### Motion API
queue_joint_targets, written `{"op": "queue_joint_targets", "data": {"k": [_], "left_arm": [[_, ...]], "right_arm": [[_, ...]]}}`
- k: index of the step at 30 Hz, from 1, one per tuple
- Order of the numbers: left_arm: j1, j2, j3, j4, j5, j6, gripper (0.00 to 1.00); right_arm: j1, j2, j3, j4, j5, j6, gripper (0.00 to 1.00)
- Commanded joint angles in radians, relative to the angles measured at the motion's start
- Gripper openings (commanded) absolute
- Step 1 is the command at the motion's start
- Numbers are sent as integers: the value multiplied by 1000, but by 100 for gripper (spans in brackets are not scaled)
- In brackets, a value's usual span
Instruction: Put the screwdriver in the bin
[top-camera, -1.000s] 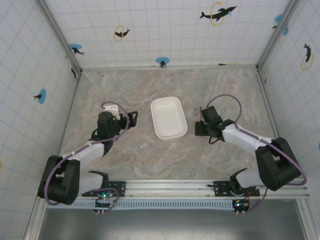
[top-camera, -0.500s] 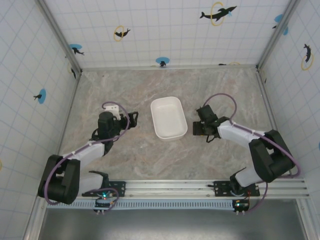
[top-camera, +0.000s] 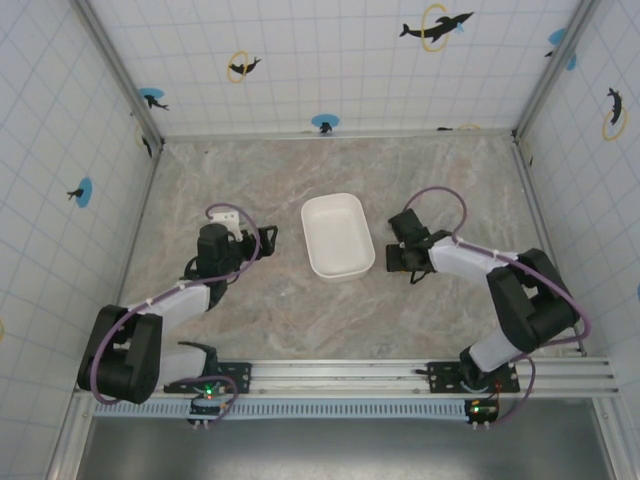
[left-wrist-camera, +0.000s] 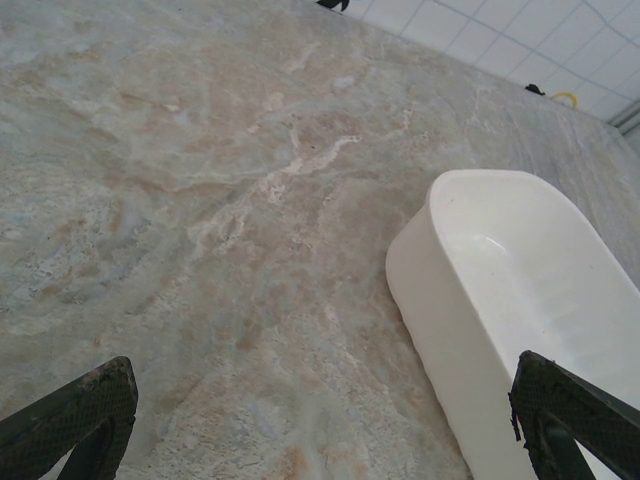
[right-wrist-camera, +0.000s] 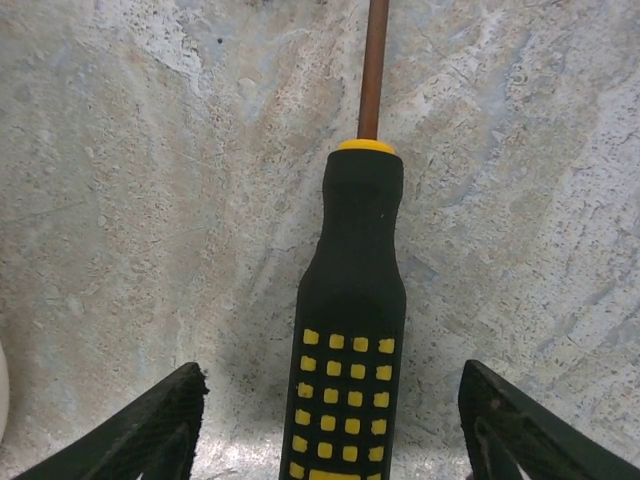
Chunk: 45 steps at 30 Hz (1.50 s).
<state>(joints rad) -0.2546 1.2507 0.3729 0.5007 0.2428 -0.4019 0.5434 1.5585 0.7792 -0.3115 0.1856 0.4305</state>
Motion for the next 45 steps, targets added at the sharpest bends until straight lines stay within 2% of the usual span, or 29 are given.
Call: {"op": "queue_joint_targets", "data": {"k": [1,7,18,29,35,39,45], "left_arm": [[-7,3,20,-21,16,-6,98],[-8,6,29,-42,12,12,98],[-8,-9,28,-49,23,16,98],[-7,-16,29,-60,22,20,97],[-8,-23,26,-67,20,21,98],[-8,-32,29,-77,15,27,98],[-8,-41,30,-85,15,29,98]], "right_arm": [[6,21,53,-20,0,-4,64],[5,37,69,-39,-5,-17,52],[6,64,74,-41,-3,-17,41],[3,65,76,-46,3,-12,26],[-14,25,79,-61,0,-19,17],[-59,-40,101,-87,-63,-36,15],[-95,-136,233,-163,-138,-71,13]]}}
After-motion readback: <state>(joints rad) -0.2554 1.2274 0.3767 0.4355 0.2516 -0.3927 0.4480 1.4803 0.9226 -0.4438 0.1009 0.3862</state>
